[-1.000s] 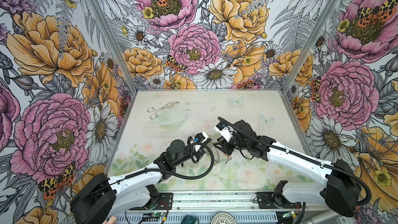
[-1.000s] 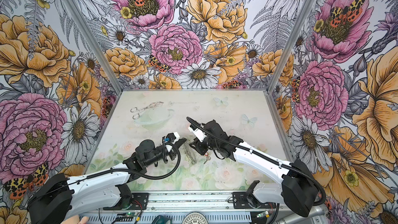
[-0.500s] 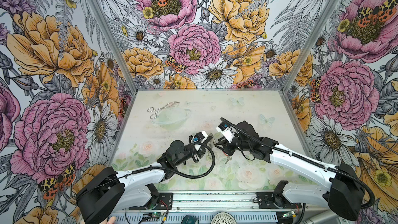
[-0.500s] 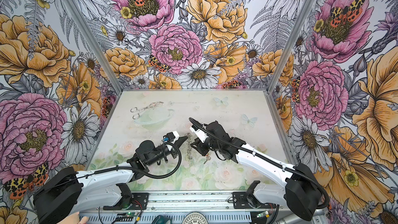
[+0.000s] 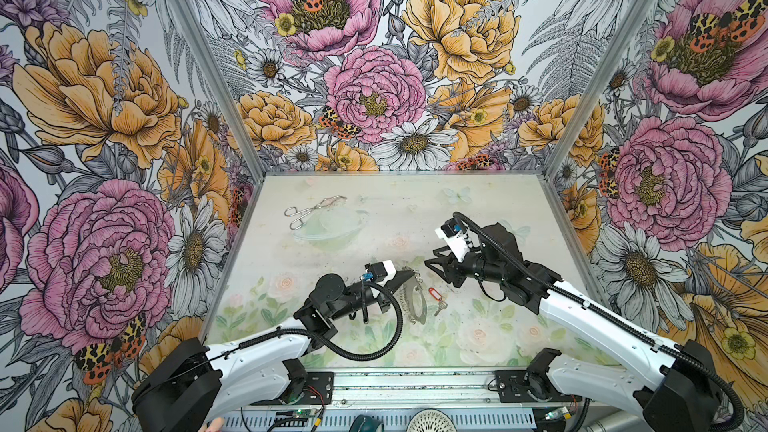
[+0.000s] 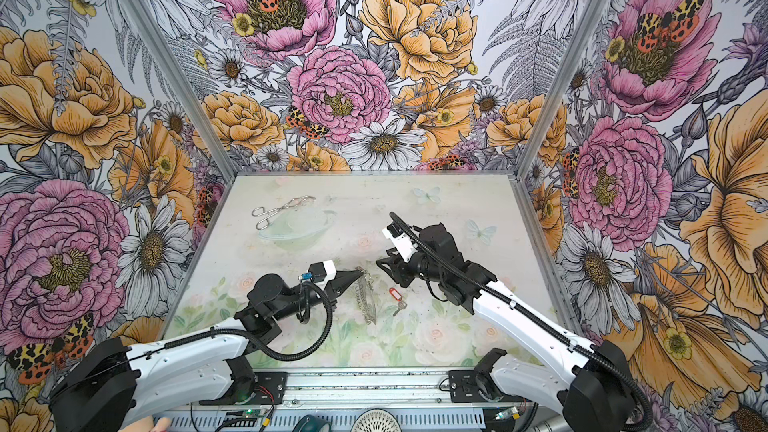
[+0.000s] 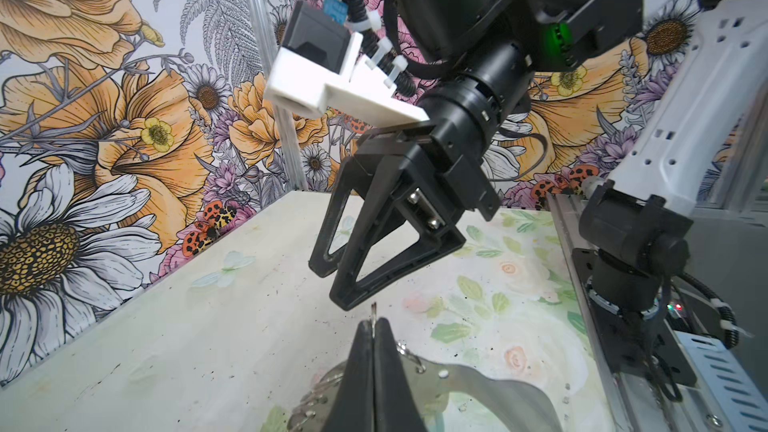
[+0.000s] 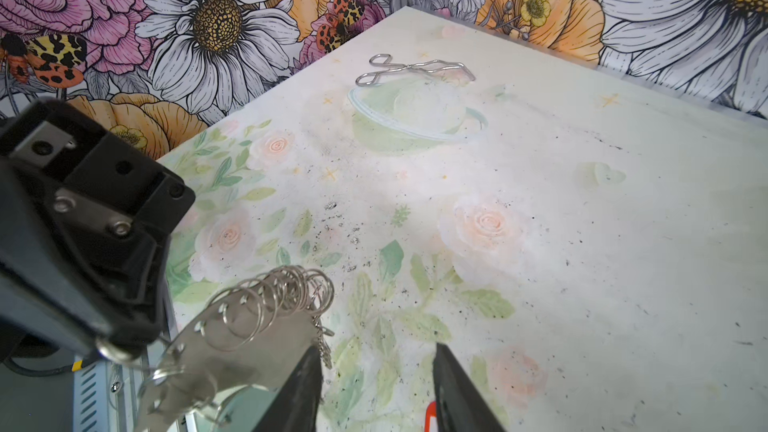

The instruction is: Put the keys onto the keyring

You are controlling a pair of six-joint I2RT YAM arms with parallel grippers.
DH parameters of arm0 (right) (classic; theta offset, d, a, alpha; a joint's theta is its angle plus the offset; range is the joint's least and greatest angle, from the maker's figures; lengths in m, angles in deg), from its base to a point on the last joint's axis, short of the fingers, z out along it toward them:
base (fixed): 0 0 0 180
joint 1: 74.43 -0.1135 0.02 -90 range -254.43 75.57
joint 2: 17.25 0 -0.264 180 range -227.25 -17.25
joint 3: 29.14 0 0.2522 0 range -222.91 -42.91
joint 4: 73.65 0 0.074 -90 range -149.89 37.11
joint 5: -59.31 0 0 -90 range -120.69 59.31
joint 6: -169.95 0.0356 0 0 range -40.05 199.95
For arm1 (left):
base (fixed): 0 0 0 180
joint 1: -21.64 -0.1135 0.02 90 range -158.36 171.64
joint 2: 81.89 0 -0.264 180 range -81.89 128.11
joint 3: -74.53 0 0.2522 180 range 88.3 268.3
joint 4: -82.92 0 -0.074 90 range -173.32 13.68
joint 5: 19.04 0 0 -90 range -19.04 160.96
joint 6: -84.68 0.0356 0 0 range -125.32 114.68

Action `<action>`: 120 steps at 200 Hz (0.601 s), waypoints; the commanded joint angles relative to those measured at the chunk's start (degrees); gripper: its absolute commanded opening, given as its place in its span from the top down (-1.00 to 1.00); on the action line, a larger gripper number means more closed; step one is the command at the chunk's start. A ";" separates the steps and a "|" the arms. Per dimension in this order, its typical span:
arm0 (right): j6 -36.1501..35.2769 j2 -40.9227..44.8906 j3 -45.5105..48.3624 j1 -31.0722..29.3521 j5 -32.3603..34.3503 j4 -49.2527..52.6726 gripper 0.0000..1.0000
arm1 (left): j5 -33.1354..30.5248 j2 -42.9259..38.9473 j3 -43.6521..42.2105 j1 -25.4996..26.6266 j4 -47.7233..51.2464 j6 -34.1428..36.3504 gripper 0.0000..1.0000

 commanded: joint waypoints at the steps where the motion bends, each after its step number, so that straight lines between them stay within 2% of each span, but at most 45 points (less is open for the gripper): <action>1: -1.74 -0.61 -2.37 -1.06 -4.29 -0.70 0.04 | 4.66 -1.10 0.16 -0.46 -0.97 -0.60 1.00; 30: -1.70 -1.61 -1.37 -2.02 -8.80 -0.69 0.02 | 3.98 -1.27 0.26 -0.47 -0.66 -0.51 1.00; 82: -1.45 -0.17 0.49 -4.05 -9.67 -0.52 0.02 | -0.69 -2.38 -0.23 -0.79 0.65 0.30 1.00; 120: -1.74 0.03 0.54 -5.30 -10.41 -0.57 0.03 | -1.59 -3.11 -0.97 -1.71 0.39 -0.34 1.00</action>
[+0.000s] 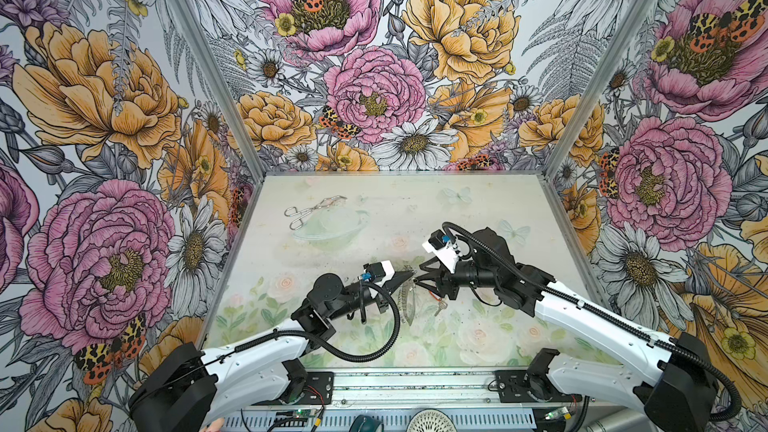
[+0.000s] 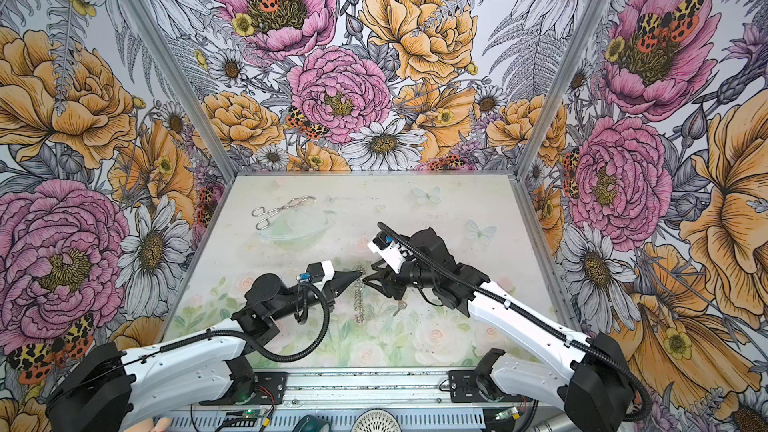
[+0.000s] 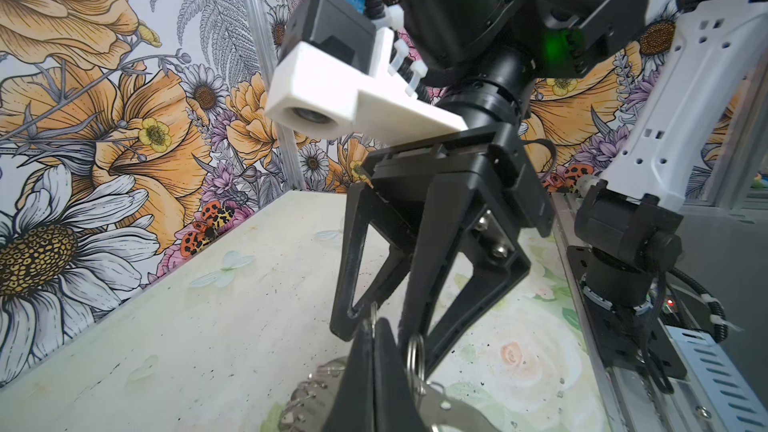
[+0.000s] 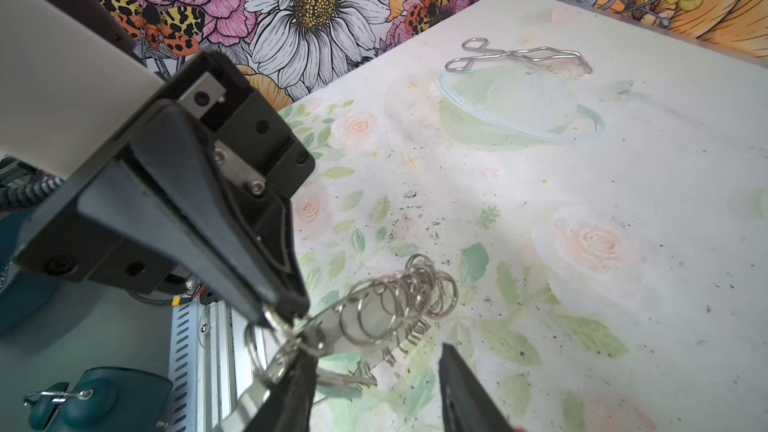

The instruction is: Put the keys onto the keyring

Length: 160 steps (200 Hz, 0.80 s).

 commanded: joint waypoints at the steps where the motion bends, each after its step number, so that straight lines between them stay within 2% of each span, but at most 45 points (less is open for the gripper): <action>1: -0.97 1.08 0.56 -0.79 -1.65 -0.56 0.03 | -1.58 -1.43 -0.90 -0.69 -1.40 -0.36 1.00; 44: -1.52 1.85 0.05 -2.27 -2.02 -0.58 0.03 | -0.54 -1.85 -1.05 -0.87 -0.63 -0.44 1.00; 58: -1.55 2.14 0.21 -2.34 0.39 -0.59 0.04 | 0.40 -1.92 -0.99 -0.95 -0.39 -0.42 1.00; 70: -1.23 2.69 0.37 -2.23 5.06 -0.56 0.07 | 1.25 -1.94 -0.91 -0.95 -0.28 -0.52 1.00; 83: -1.28 3.30 0.52 -1.42 5.69 -0.54 0.13 | 2.24 -1.86 -0.85 -0.95 -0.31 -0.62 1.00; 160: -4.11 4.40 0.35 -0.35 -5.17 -0.68 0.53 | 8.82 -2.28 -0.71 -1.72 -0.65 -2.43 1.00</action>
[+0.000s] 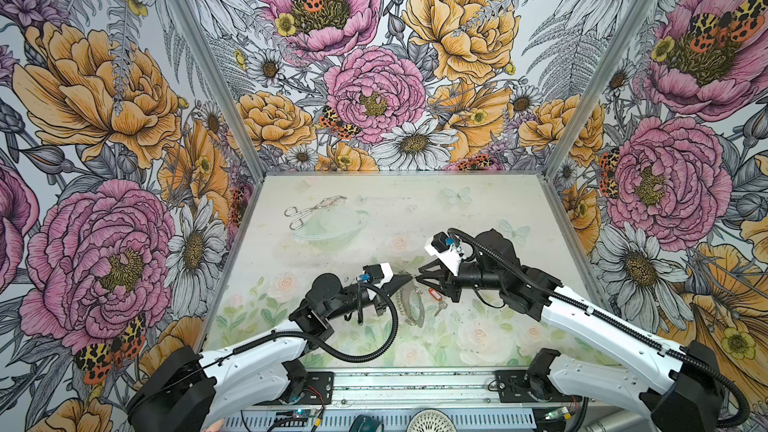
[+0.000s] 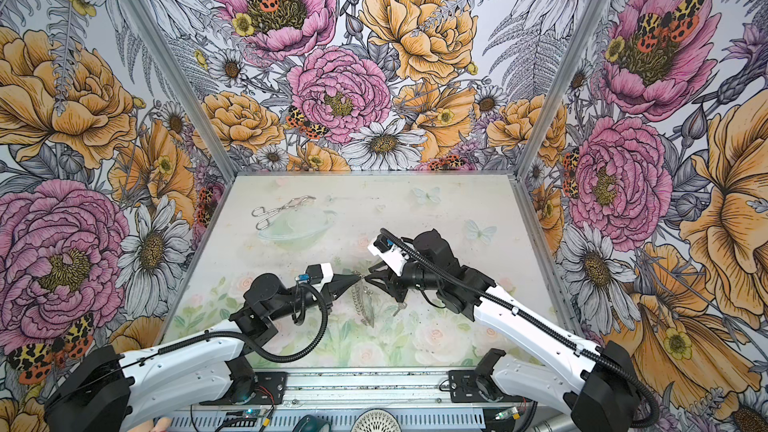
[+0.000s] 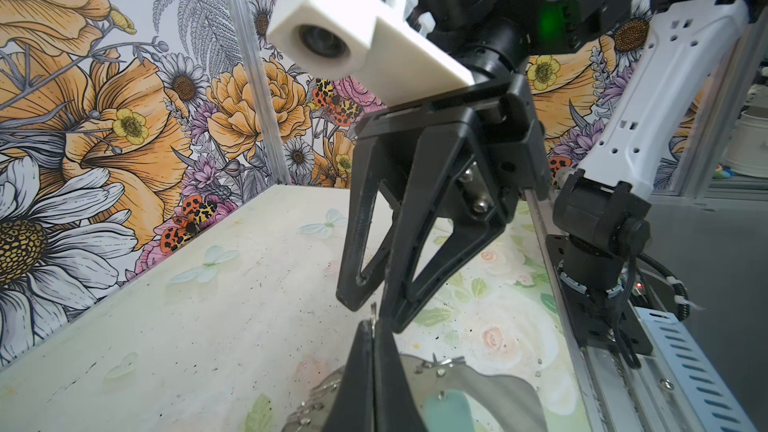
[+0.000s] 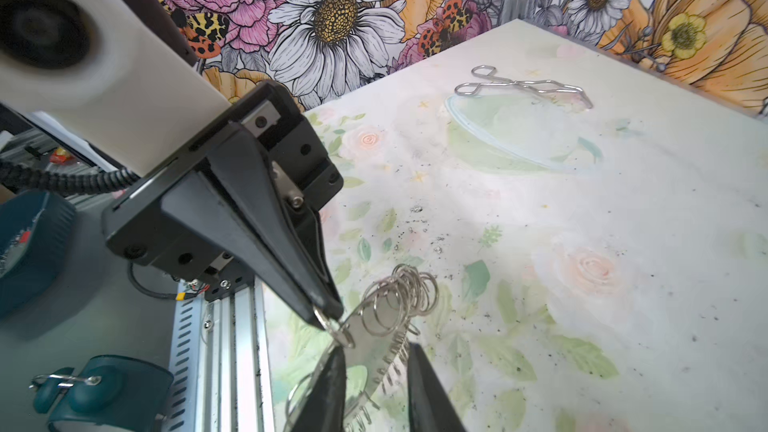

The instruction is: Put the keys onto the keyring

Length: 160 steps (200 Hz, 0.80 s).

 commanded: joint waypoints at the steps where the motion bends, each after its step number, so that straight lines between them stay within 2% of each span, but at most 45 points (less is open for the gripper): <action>1: -1.45 1.48 0.19 0.19 -4.39 -0.67 0.54 | 4.13 -1.36 -0.02 -0.68 -2.02 -1.75 1.00; 44: -2.44 2.09 0.82 -0.69 -5.48 -1.01 0.61 | 7.80 -1.67 -0.12 -2.17 -3.37 -3.78 1.00; 124: -3.80 0.75 0.28 -2.12 -5.63 -1.80 0.72 | 10.76 -1.68 0.06 -2.70 -4.60 -5.59 1.00; 160: -3.91 0.66 0.29 -2.66 -5.44 -2.00 0.85 | 11.46 -1.23 0.15 -2.70 -4.65 -5.94 1.00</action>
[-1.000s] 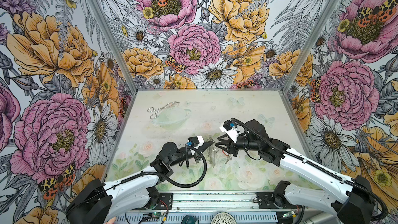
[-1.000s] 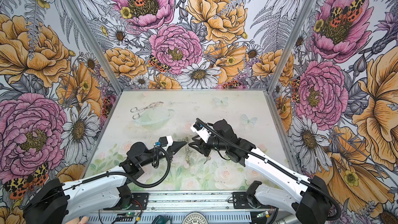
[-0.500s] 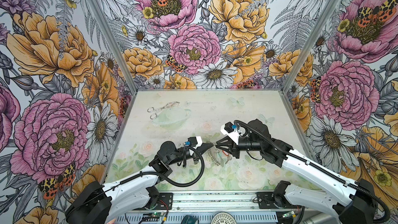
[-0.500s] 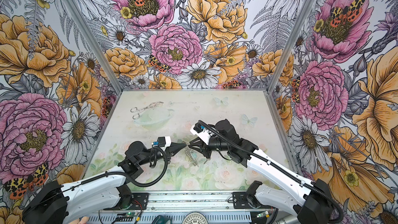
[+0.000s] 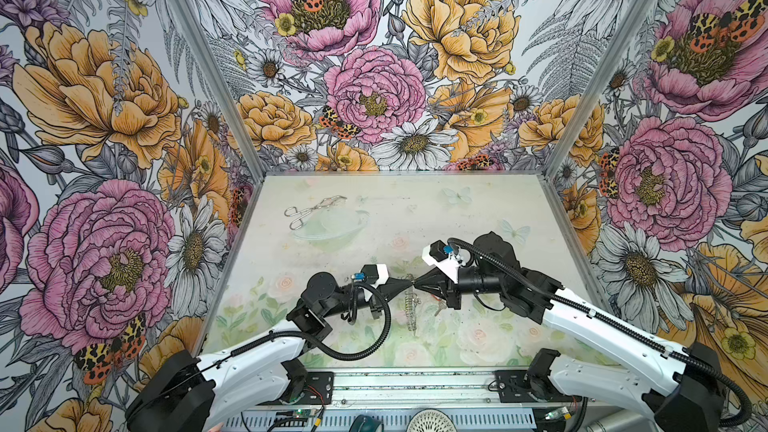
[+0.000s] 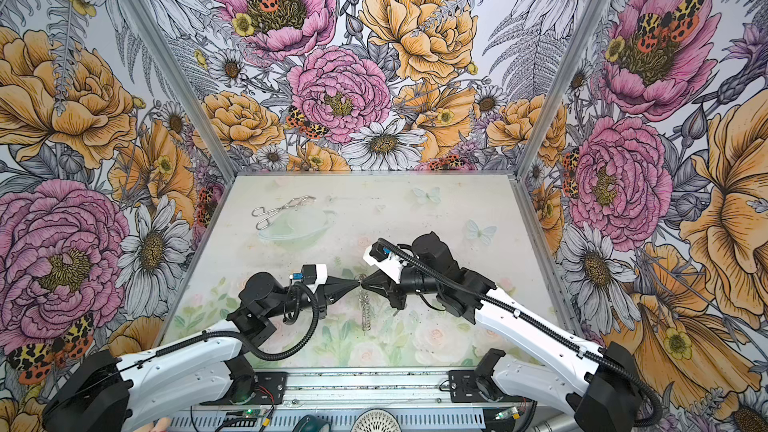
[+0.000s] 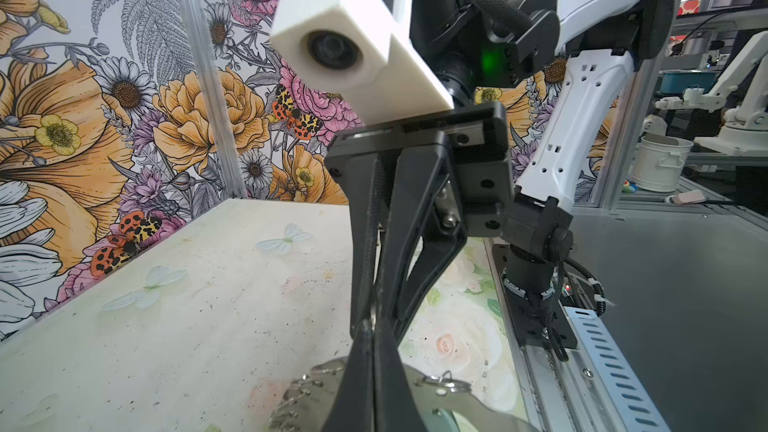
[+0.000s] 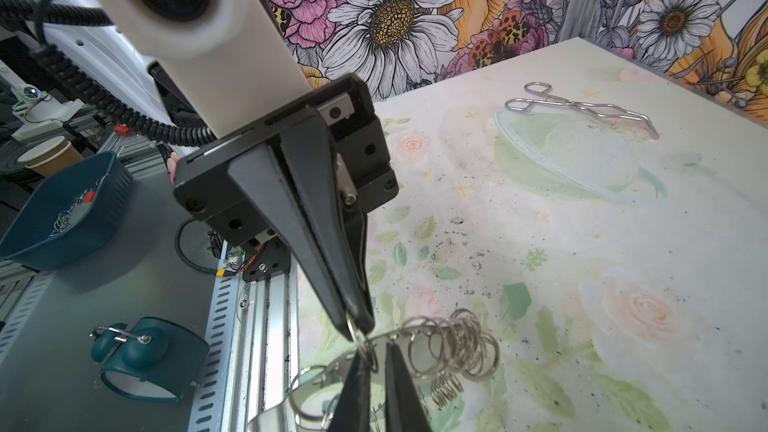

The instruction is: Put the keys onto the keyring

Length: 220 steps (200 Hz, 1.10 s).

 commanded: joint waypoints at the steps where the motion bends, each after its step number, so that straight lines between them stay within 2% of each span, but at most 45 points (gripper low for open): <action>1: -0.77 -0.22 0.08 -0.61 -0.83 -1.92 0.86 | 2.26 -0.46 0.15 -0.48 -3.01 -0.91 1.00; 24: -0.72 0.09 -0.14 -0.76 -0.23 -1.83 1.00 | 2.09 -0.29 0.24 -0.49 -2.40 -0.58 1.00; 59: 0.03 0.32 -1.50 -0.73 3.94 0.62 1.00 | -1.09 -1.80 0.50 -0.42 4.79 3.40 1.00; 77: -0.67 -0.58 -3.84 -0.77 7.89 5.43 1.00 | -3.32 -3.22 0.61 -0.57 10.17 5.98 0.74; 91: -1.63 -2.12 -6.60 -1.92 11.32 10.97 1.00 | -3.68 -4.57 0.25 -1.13 12.73 7.00 0.61; 131: -3.91 -7.28 -14.43 -4.46 17.93 25.34 1.00 | -4.06 -8.40 -0.82 -3.23 16.87 7.48 0.49; 220: -8.91 -12.76 -23.30 -8.24 18.28 34.16 1.00 | 2.93 -3.99 1.03 -3.17 16.87 7.24 0.48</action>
